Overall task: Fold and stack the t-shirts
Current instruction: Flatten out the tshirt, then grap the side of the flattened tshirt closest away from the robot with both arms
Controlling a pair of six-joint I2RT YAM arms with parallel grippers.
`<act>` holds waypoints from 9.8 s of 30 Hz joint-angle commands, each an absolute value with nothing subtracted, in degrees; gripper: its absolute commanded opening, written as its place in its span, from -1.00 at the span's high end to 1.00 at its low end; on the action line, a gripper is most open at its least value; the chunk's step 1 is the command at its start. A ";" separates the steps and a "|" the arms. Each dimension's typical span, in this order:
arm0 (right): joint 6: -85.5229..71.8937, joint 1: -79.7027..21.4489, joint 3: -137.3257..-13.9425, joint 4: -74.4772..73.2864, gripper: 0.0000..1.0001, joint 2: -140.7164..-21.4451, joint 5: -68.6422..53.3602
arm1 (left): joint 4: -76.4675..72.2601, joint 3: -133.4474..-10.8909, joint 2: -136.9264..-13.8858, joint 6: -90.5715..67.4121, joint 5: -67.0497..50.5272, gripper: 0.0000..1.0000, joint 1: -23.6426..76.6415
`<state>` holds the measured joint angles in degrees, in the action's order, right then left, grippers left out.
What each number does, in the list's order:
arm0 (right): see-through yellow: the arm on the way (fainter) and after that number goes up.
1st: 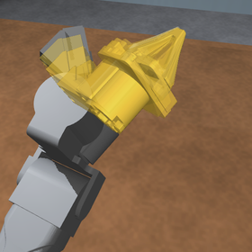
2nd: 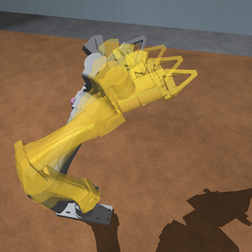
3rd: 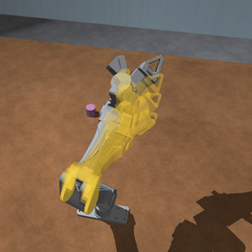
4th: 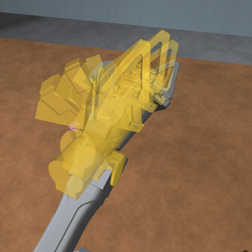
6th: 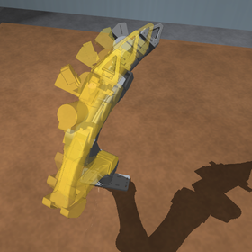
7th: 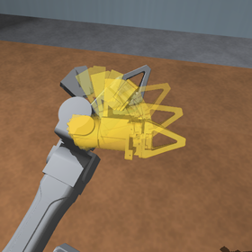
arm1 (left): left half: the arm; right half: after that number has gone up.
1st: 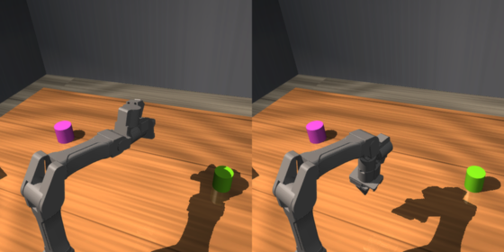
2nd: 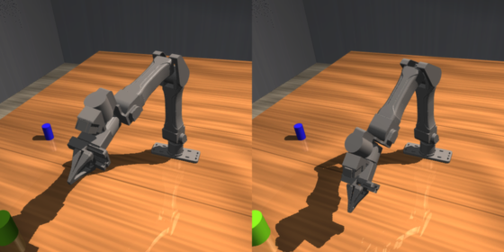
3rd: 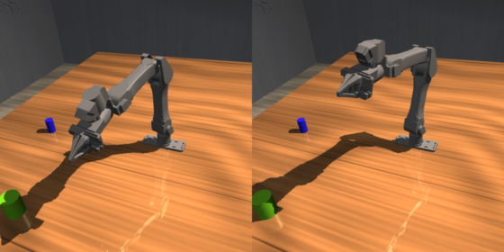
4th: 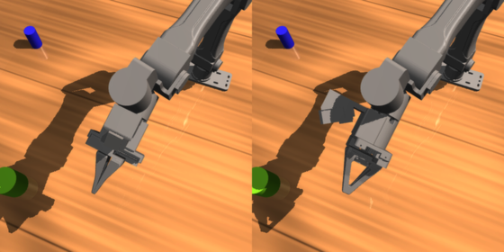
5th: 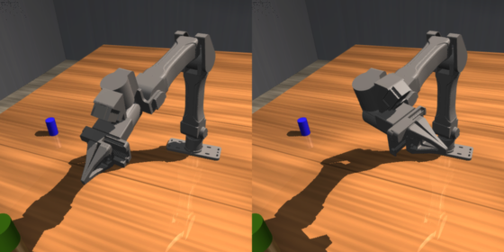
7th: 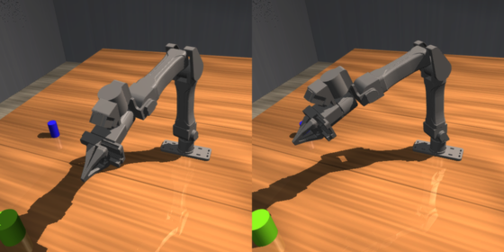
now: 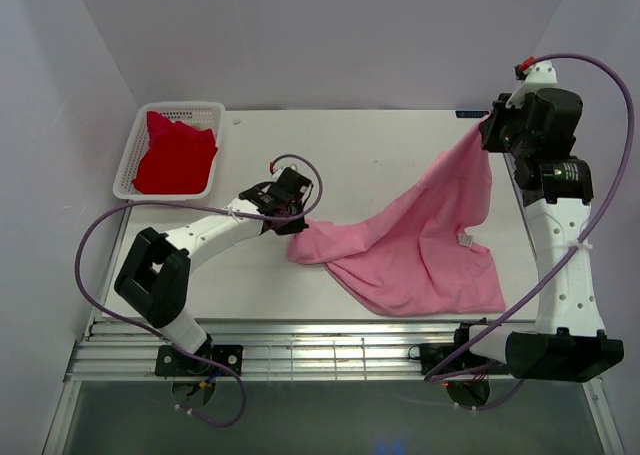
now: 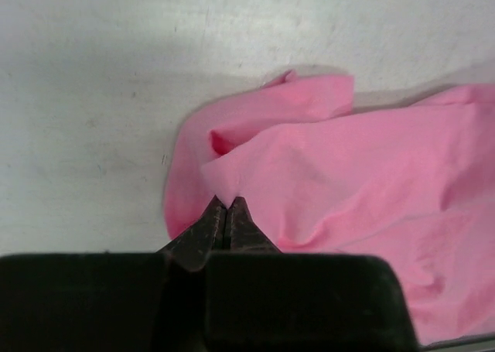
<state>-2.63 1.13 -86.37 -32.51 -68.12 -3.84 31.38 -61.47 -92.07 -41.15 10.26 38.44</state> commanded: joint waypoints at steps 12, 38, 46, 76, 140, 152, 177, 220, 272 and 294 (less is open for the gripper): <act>-6.24 1.41 -137.07 -33.14 0.85 -105.63 0.88 | 43.15 -136.45 -122.40 -29.54 23.03 1.00 27.52; -0.26 1.49 -81.28 -9.58 0.85 -69.27 -7.82 | 2.19 -72.84 -83.16 -17.92 15.65 1.00 25.14; 1.49 1.14 -63.55 -18.96 0.84 -56.71 -7.30 | 12.12 -51.96 -70.94 -26.10 13.54 1.00 26.28; -9.66 0.53 -47.12 -34.29 -0.12 -54.39 -8.87 | 26.99 -61.24 -84.53 -34.72 22.24 0.58 32.34; -23.98 -25.99 -40.70 -42.10 0.84 -62.14 -8.53 | 25.84 -66.62 -96.50 -33.57 18.99 0.06 30.94; -27.51 -32.69 -36.82 -45.62 -0.06 -57.66 -10.45 | 26.45 -66.27 -96.41 -32.70 21.71 -0.23 30.50; -21.80 -18.03 -48.69 -43.50 -0.15 -69.97 8.00 | 31.73 -64.52 -99.68 -34.10 22.68 0.03 26.19; -23.73 -11.07 -45.00 -58.28 -0.36 -64.68 7.03 | 32.78 -62.14 -98.88 -34.28 22.23 0.99 26.46; -24.79 -13.27 -37.53 -48.08 0.77 -81.39 4.13 | 34.98 -63.72 -90.26 -32.70 26.28 1.00 22.68; -19.60 -13.54 -72.31 -57.31 0.85 -92.62 9.06 | 33.40 -69.34 -94.65 -30.59 26.98 1.00 22.41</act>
<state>-21.91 -13.58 -68.05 -56.88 -88.33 7.79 34.92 -66.70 -94.59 -31.33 25.91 22.94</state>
